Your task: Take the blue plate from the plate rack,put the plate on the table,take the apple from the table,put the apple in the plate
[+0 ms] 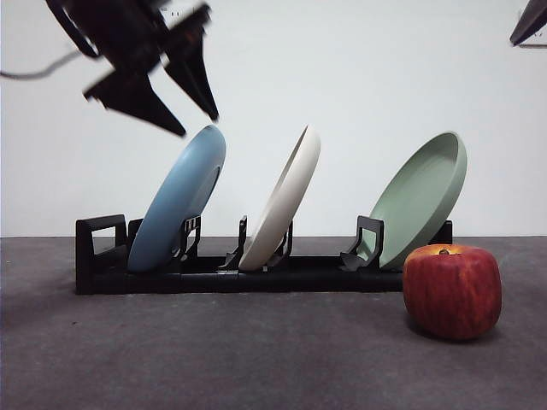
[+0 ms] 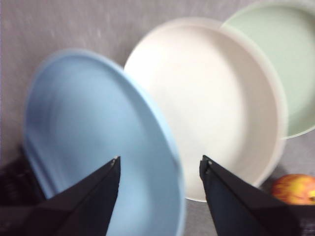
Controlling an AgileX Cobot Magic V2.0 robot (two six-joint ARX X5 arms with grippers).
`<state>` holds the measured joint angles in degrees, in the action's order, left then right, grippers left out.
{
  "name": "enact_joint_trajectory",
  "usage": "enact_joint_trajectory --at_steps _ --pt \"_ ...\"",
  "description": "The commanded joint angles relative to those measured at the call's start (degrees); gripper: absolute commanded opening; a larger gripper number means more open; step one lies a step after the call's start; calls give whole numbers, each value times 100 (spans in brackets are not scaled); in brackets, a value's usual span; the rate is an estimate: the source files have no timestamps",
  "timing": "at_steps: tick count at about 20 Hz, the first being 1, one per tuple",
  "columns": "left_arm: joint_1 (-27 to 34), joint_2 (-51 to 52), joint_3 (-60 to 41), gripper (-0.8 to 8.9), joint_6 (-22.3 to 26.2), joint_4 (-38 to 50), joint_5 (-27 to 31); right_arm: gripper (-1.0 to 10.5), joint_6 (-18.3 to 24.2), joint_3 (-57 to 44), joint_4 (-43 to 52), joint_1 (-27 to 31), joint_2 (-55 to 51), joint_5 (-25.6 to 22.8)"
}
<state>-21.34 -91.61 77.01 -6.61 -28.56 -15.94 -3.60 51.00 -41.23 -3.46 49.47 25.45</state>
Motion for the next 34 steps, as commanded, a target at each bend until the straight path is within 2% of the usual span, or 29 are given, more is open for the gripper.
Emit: enact_joint_trajectory --at_steps 1,4,5,7,9,15,17,20,25,27,29,32,34 --pt "-52 -260 9 274 146 153 129 288 50 26 4 -7 2 -4" --pt "-52 -306 9 273 238 208 127 288 50 26 2 -7 2 -15" --pt "-52 -306 9 214 240 236 116 286 50 26 2 -7 4 -33" --pt "-52 -306 9 -3 435 208 76 285 50 26 2 -7 4 -31" --pt "-52 -293 11 -8 581 181 74 285 50 26 2 -7 4 -31" --pt "-66 170 260 -8 581 -251 31 285 70 26 2 -7 4 -31" --pt "-116 428 533 -8 645 -656 -90 285 72 26 2 -7 4 -35" --pt "-236 994 957 -8 1032 -1547 -383 285 127 26 2 -7 4 -35" --pt "-695 2393 1051 -8 1469 -2820 -354 285 170 26 2 -2 4 -37" --pt "-933 2889 1049 -8 1471 -3191 -341 285 170 26 2 -2 4 -37" --pt "-1270 3237 1036 -8 1469 -3504 -170 285 170 26 2 -2 4 -37" --pt "-1904 3528 944 -8 1357 -3807 590 285 168 26 2 -2 4 -37" --pt "-2326 3694 647 -8 1161 -3766 898 285 160 26 2 -2 4 -37"
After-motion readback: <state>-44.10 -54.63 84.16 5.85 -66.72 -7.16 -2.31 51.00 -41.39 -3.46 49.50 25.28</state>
